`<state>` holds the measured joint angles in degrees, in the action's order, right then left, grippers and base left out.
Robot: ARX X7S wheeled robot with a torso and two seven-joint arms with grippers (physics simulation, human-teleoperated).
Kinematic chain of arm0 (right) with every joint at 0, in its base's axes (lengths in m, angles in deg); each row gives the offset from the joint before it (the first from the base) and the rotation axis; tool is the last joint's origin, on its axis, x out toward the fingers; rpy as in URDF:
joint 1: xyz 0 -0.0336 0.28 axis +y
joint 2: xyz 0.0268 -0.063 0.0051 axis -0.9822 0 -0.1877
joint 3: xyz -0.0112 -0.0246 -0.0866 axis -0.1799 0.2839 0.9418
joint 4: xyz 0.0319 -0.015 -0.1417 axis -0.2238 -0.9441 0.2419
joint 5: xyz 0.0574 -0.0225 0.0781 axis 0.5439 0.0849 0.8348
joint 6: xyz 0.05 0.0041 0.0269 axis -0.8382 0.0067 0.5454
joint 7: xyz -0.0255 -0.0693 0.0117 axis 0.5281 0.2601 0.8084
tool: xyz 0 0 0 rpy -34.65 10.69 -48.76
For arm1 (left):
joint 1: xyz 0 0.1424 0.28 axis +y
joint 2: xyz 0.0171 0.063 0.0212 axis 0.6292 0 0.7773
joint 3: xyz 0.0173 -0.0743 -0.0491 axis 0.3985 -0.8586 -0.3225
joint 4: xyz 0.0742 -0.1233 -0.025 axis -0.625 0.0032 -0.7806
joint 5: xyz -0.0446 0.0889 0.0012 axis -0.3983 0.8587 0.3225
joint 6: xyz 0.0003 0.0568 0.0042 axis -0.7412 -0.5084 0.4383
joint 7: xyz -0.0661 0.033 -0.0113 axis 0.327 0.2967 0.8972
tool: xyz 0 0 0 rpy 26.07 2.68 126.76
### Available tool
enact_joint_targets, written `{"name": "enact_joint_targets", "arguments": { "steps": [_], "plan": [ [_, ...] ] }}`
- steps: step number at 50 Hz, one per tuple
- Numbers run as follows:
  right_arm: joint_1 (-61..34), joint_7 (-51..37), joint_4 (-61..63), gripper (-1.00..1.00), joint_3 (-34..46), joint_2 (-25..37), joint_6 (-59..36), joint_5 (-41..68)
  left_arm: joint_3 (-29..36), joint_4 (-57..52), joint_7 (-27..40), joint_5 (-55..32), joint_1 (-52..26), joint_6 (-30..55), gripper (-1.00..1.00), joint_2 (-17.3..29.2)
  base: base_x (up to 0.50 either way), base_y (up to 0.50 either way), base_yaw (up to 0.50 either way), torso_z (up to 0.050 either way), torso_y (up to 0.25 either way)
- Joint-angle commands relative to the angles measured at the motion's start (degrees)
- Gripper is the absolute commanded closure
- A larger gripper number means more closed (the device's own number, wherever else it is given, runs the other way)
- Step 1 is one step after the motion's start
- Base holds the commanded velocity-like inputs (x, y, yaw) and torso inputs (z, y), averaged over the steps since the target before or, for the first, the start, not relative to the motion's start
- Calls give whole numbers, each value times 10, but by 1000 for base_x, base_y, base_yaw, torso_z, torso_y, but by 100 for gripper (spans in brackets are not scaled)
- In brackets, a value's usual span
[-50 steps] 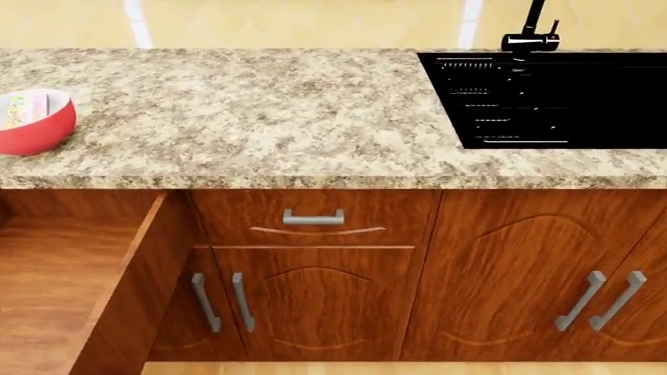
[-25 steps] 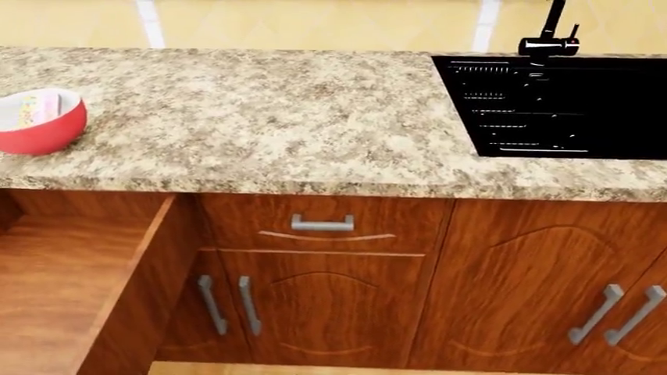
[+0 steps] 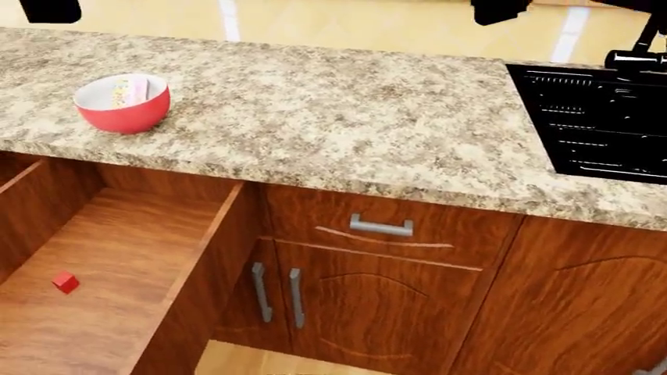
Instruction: Place the bar in the bowl and close the drawer.
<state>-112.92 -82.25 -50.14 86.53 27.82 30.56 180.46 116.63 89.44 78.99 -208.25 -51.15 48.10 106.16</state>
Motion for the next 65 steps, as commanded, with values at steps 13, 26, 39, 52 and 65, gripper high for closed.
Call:
{"name": "enact_joint_targets", "arguments": {
  "steps": [13,26,39,52,65],
  "plan": [
    [-14,-32,19,-100,28,-8,-72,-6,25,-58,31,-52,27,-17,-100,37,0,0,500,0,0],
    [0,-38,25,-100,26,-10,-65,-13,31,-62,23,-53,23,-26,-100,41,0,0,500,0,0],
    [11,-44,33,-100,23,-9,-60,-18,38,-67,21,-60,15,-36,-100,49,0,0,500,0,0],
    [17,-52,42,-100,22,-8,-61,-18,43,-70,16,-59,14,-43,-100,56,0,0,500,0,0],
    [20,-55,49,-100,21,-7,-65,-21,52,-73,15,-64,7,-49,-100,60,-21,-13,500,0,0]
  ]
}}
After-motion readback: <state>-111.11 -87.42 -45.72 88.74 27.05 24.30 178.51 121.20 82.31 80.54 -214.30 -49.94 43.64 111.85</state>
